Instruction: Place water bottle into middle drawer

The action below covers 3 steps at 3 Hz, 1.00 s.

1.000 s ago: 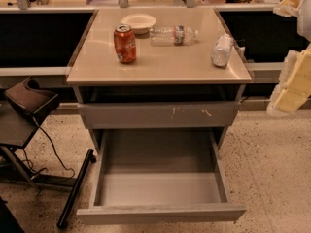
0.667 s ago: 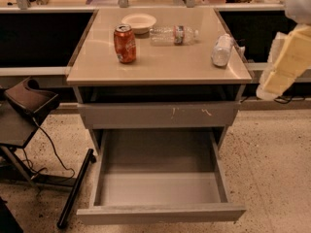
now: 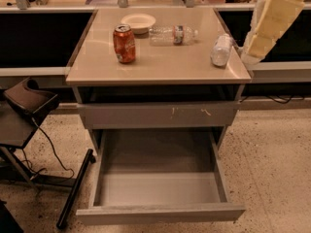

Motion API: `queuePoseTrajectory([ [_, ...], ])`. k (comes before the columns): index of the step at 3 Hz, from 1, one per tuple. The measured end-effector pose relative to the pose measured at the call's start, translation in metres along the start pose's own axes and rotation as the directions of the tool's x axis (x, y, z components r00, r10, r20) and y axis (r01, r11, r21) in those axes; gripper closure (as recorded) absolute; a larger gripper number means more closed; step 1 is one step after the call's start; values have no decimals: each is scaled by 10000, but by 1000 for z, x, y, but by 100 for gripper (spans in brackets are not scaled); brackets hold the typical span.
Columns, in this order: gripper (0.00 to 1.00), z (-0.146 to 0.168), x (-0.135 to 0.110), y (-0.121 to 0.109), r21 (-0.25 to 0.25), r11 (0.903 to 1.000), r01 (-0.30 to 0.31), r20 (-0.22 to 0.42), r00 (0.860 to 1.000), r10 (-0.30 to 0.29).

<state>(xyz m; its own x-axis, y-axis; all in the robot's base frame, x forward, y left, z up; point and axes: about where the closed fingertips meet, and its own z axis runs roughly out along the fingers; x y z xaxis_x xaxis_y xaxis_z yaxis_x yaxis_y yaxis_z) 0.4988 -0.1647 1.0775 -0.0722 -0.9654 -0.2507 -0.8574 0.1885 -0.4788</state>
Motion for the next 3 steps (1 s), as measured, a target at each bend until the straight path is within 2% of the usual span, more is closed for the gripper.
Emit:
queuePoseTrajectory([
  [1,0,0,0,0,-1,10000,0,-3,10000,0],
  [2,0,12,-6,-29,476,9986,214,423,9988,-234],
  [3,0,46,-22,-78,709,9973,213,1069,9939,-288],
])
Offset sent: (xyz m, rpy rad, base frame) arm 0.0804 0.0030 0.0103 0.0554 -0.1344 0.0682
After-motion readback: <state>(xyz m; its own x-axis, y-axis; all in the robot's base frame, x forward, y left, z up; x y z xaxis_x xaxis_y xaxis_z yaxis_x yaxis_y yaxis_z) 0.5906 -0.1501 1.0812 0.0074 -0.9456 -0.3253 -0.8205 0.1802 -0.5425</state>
